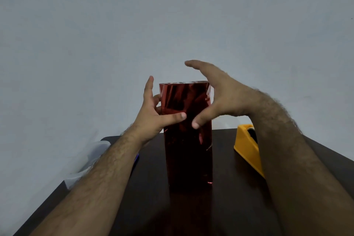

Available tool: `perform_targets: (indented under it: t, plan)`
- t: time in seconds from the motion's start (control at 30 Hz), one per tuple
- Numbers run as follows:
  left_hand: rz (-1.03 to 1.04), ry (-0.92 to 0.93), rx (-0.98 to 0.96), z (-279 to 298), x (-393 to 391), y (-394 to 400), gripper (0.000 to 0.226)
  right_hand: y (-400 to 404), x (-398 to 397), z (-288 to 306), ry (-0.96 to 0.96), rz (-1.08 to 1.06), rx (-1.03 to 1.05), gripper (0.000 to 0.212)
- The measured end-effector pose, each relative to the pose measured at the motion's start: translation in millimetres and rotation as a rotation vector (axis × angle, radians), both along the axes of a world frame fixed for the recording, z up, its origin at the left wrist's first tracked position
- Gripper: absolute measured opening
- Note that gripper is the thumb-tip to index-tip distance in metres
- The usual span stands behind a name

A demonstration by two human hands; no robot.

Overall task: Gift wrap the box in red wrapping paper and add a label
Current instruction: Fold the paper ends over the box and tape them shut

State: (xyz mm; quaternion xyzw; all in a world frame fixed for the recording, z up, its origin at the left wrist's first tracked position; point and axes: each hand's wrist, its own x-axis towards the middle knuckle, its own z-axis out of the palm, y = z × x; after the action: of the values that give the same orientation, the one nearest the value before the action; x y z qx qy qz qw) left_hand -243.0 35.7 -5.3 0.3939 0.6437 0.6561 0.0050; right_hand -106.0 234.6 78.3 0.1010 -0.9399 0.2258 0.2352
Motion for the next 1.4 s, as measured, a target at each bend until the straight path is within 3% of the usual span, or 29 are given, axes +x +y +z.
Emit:
perform_targets:
  t: [0.03, 0.1, 0.23, 0.33, 0.47, 0.53, 0.87, 1.17, 1.4]
  plan:
    - [0.012, -0.005, 0.008, 0, -1, 0, 0.140, 5, -6, -4, -0.057, -0.014, 0.055, 0.159]
    - [0.037, -0.015, 0.025, 0, -2, 1, 0.140, 15, -19, -14, -0.149, -0.051, 0.084, 0.175]
    - [0.138, -0.068, 0.129, 2, -7, -1, 0.140, 25, -31, -36, -0.278, -0.043, -0.178, 0.177]
    - [0.164, -0.123, 0.219, 4, -9, -1, 0.137, 34, -38, -49, -0.362, 0.046, -0.388, 0.164]
    - [0.182, -0.192, 0.303, 7, -10, 0, 0.137, 32, -41, -57, -0.446, 0.278, -0.445, 0.098]
    - [0.195, -0.206, 0.333, 8, -12, -1, 0.137, 30, -43, -60, -0.416, 0.284, -0.509, 0.086]
    - [0.227, -0.125, 0.322, 10, -13, -3, 0.142, 32, -48, -71, -0.378, 0.350, -0.567, 0.059]
    - [0.201, -0.002, 0.274, 11, -10, -4, 0.140, 46, -52, -83, -0.403, 0.465, -0.721, 0.070]
    - [0.117, 0.023, 0.284, 8, -5, -1, 0.141, 53, -51, -85, -0.320, 0.383, -0.795, 0.044]
